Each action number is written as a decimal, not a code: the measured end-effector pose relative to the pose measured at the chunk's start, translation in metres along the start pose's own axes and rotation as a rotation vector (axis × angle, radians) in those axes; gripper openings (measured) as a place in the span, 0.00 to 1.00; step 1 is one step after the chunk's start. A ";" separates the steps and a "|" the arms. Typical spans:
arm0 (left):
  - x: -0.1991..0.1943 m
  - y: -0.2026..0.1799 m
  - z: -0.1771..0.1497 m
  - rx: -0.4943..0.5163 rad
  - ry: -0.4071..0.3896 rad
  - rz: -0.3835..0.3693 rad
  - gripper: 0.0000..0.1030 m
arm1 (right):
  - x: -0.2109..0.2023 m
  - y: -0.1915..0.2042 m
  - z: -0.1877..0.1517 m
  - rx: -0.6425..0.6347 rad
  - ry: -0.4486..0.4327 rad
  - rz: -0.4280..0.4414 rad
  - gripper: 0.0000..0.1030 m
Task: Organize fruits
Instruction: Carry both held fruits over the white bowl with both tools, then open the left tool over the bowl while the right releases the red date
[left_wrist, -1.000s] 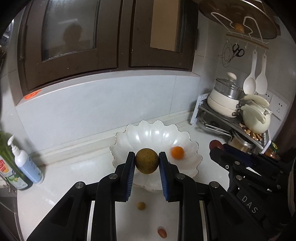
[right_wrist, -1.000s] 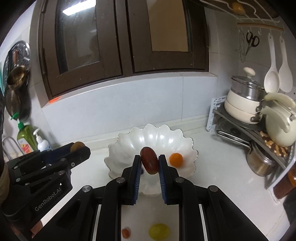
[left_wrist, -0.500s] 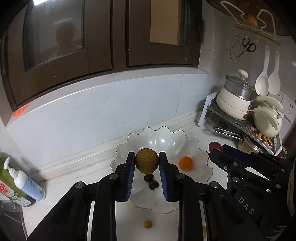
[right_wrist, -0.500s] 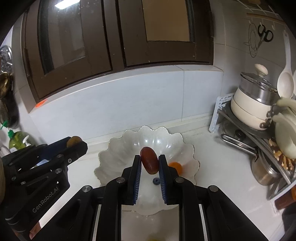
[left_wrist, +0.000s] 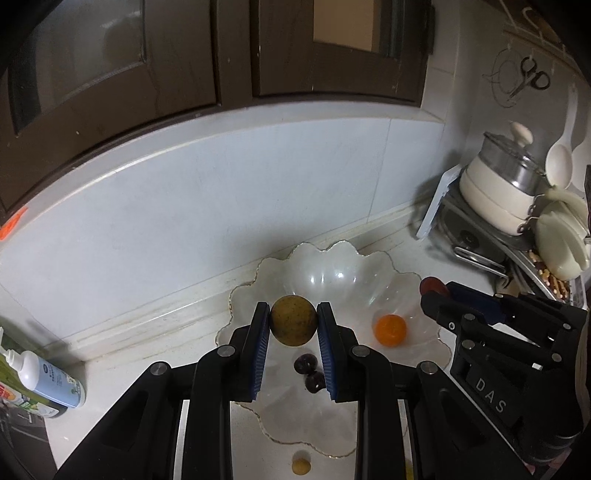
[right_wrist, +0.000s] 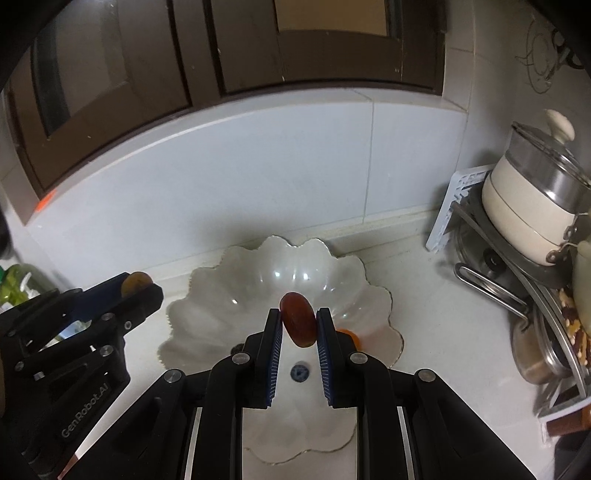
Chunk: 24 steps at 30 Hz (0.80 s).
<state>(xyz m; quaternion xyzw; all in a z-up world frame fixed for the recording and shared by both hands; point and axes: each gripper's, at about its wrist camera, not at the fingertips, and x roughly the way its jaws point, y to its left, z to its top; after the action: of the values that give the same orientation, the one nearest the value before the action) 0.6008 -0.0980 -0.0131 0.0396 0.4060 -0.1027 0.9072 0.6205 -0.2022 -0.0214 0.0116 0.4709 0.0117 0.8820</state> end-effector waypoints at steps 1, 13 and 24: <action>0.004 0.001 0.001 0.001 0.007 0.002 0.26 | 0.003 0.000 0.001 -0.002 0.004 -0.001 0.20; 0.057 0.007 0.008 0.017 0.107 0.031 0.26 | 0.055 -0.005 0.013 -0.017 0.094 -0.013 0.20; 0.100 0.008 0.006 0.013 0.209 0.048 0.26 | 0.096 -0.009 0.015 -0.033 0.170 -0.023 0.20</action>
<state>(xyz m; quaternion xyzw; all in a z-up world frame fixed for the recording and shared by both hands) 0.6718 -0.1062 -0.0840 0.0659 0.4965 -0.0790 0.8619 0.6861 -0.2087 -0.0934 -0.0093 0.5441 0.0103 0.8389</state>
